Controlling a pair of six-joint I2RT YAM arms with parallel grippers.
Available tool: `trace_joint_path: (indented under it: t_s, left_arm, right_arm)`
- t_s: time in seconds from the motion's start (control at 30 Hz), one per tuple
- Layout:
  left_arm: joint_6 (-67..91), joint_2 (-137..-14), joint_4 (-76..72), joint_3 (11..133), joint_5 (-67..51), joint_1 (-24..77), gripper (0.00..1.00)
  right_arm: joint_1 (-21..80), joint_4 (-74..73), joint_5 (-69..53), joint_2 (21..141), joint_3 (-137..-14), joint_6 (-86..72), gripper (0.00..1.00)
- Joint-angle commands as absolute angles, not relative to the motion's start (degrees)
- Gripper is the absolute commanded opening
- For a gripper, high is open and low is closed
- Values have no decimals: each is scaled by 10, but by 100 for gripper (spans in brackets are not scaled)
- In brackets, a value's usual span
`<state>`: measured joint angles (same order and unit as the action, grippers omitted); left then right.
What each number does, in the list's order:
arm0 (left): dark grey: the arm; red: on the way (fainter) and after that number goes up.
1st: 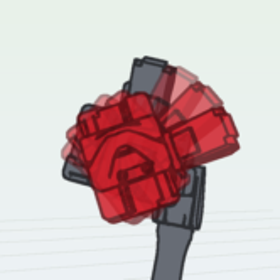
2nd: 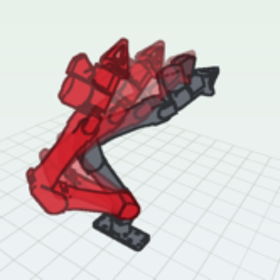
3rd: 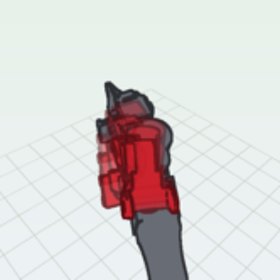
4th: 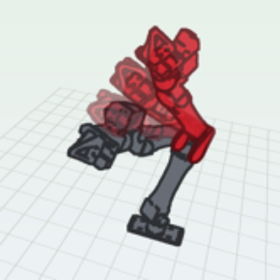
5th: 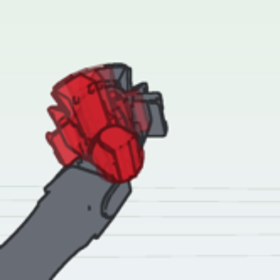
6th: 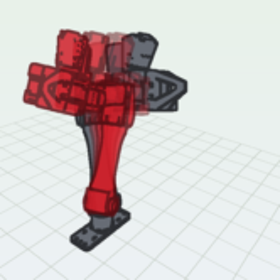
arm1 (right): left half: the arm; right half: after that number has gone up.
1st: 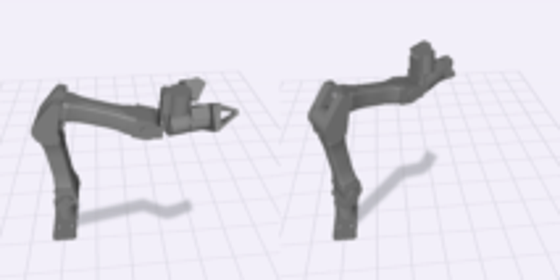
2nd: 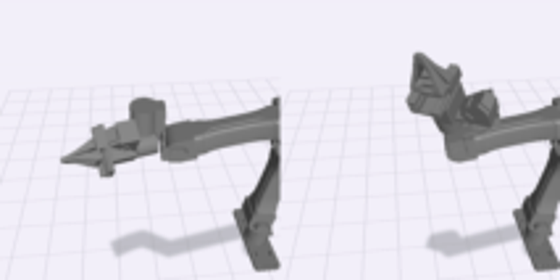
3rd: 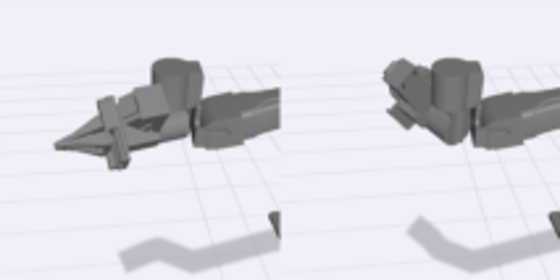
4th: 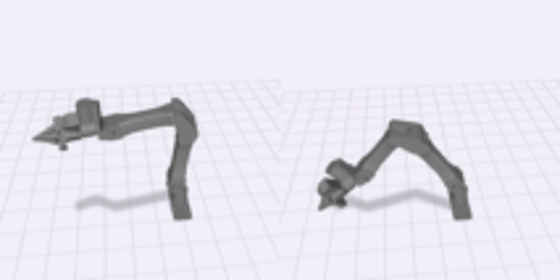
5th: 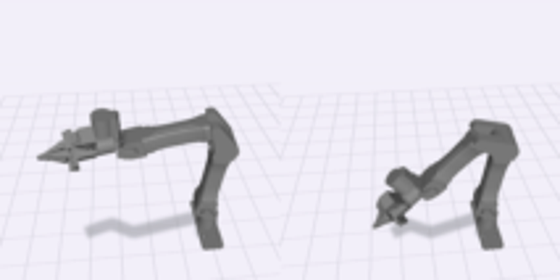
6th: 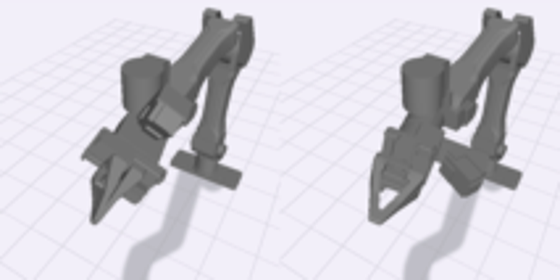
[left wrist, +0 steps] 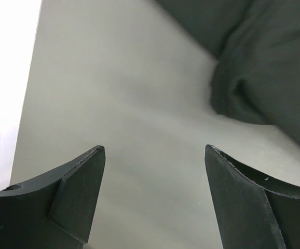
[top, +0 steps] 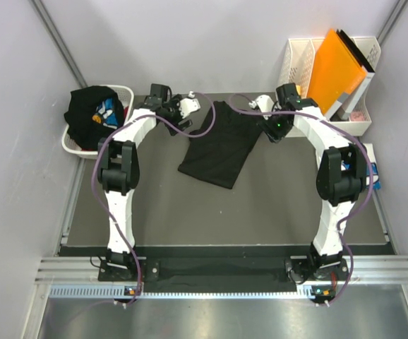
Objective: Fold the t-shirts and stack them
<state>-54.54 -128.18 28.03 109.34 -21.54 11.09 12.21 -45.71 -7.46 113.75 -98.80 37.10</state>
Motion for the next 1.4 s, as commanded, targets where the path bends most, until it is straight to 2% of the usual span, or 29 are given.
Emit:
trace_joint_path:
  t_s: [0.0, 0.2, 0.9, 1.13, 1.37]
  left_arm:
    - [-579, -1293, 313, 1121, -286, 116, 83]
    - [-600, -1315, 386, 1155, -341, 116, 82]
    - [-611, -1350, 367, 1176, -364, 120, 81]
    - [-620, -1361, 353, 1173, -368, 122, 77]
    - [-616, -1375, 330, 1173, -376, 124, 63]
  right_arm:
    - [115, -461, -62, 1114, -1024, 383, 51]
    - [116, -468, -61, 1121, -1032, 383, 50]
    - [117, -485, -54, 1150, -1075, 383, 47]
    - [117, -490, -53, 1151, -1080, 384, 45]
    - [116, -497, -54, 1154, -1084, 388, 44]
